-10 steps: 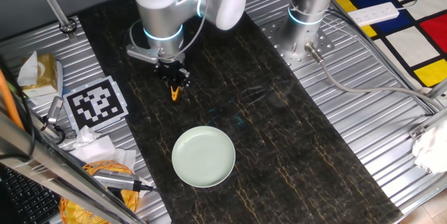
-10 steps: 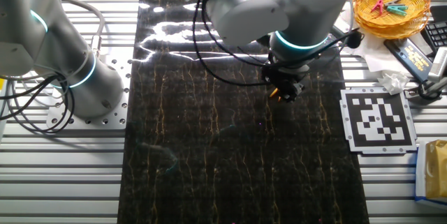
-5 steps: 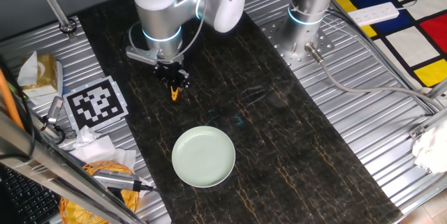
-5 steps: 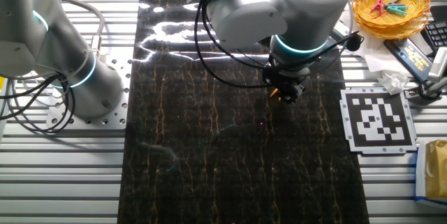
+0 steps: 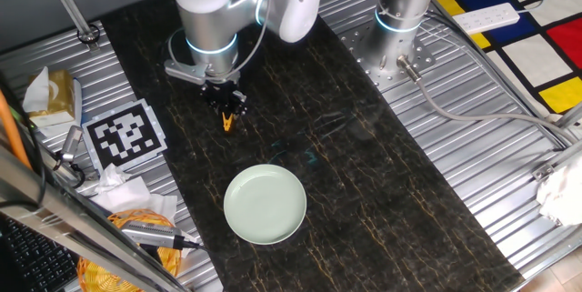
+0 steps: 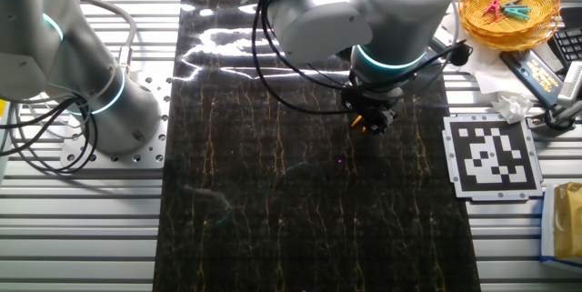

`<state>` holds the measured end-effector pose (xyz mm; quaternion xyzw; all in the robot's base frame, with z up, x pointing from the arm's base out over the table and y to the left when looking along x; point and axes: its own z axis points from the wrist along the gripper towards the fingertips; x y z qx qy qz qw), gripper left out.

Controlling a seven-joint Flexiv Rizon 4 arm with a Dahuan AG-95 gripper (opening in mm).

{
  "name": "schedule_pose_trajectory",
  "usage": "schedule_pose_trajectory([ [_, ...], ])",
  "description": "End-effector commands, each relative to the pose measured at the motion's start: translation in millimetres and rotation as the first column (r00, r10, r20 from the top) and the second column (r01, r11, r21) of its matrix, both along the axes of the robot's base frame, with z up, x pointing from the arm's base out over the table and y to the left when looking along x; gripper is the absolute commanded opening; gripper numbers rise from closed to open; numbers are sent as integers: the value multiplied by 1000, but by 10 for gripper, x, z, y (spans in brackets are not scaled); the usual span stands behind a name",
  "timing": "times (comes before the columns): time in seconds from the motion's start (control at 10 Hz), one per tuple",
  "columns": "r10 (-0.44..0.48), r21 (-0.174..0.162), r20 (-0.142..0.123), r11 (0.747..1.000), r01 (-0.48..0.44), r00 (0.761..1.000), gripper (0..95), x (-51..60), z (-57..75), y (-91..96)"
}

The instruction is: Use a clamp

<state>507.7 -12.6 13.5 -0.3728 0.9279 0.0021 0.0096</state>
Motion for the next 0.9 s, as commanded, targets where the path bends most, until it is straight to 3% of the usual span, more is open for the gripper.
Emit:
schedule_pose_trajectory([
  [0.1,5,0,4,1000,-5,1000,380,9,-17,-11],
  [0.8,12,8,1,1000,-12,1000,380,19,-48,-24],
  [0.9,27,40,1,999,-27,1000,380,19,-50,-25],
])
